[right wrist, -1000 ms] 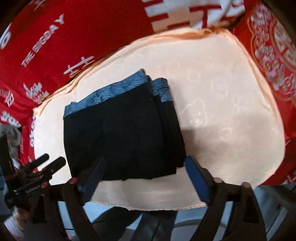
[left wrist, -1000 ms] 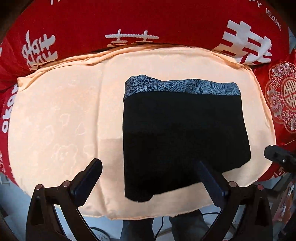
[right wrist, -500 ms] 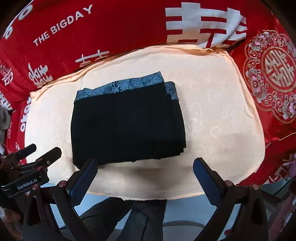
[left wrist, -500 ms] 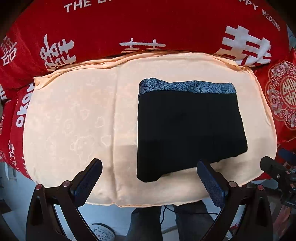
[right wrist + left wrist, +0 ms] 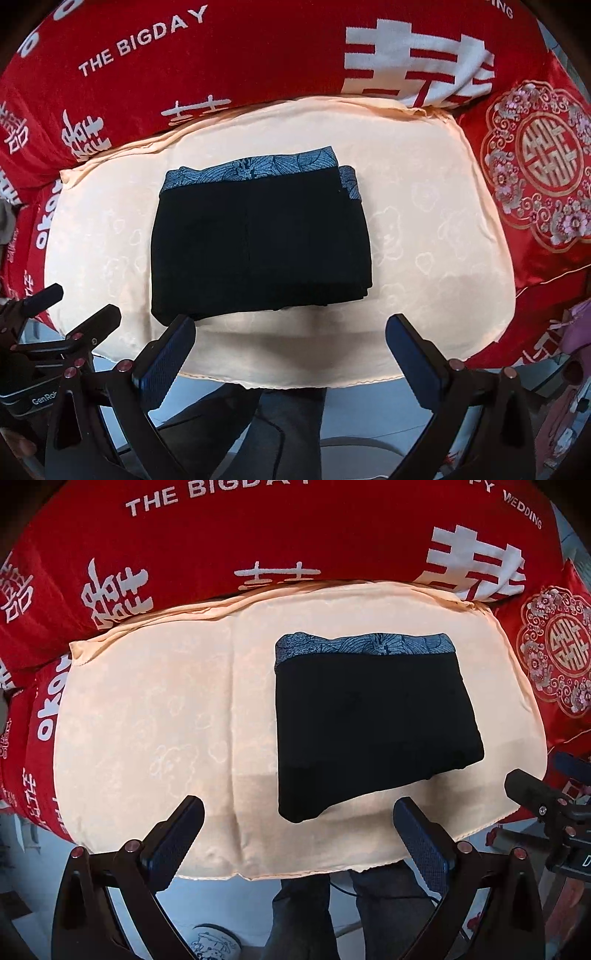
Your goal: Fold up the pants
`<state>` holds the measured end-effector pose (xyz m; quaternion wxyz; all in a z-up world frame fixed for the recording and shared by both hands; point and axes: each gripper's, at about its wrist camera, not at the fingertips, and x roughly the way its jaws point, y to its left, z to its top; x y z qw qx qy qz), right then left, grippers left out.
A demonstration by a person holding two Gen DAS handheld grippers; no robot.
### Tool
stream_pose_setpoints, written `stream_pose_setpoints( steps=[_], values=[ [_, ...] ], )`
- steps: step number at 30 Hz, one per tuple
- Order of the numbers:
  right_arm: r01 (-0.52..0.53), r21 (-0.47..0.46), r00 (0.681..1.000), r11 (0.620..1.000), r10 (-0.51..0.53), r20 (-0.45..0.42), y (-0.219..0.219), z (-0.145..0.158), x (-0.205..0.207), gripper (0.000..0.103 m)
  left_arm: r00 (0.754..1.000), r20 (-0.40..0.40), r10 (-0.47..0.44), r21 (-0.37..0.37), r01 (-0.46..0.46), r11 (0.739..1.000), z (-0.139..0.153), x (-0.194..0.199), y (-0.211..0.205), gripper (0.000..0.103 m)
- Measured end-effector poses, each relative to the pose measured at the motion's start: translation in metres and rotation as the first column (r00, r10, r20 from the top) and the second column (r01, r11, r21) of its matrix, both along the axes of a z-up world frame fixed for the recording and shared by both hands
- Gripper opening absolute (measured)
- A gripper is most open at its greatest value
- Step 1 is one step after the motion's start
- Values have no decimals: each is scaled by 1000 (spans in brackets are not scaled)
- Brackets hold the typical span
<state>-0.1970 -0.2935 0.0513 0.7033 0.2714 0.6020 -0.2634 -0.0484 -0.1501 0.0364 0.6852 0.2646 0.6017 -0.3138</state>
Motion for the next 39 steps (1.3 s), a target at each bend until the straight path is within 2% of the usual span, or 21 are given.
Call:
stream_pose_setpoints(
  steps=[10,14,39],
  values=[
    [-17,-17,1000,1000,16,-23,9,5,2,103,999,42,-13,-7,13,1000,6,-4,6,103],
    [-18,-26,999,999,17,-29,12,7,2,103,1000,24,-9,-12,10,1000,7,-4,7,103],
    [-12,-72,999,997,8,-46,22,18,5,103,998,38,-41,-30,42,999,16,-10,10,103]
  ],
)
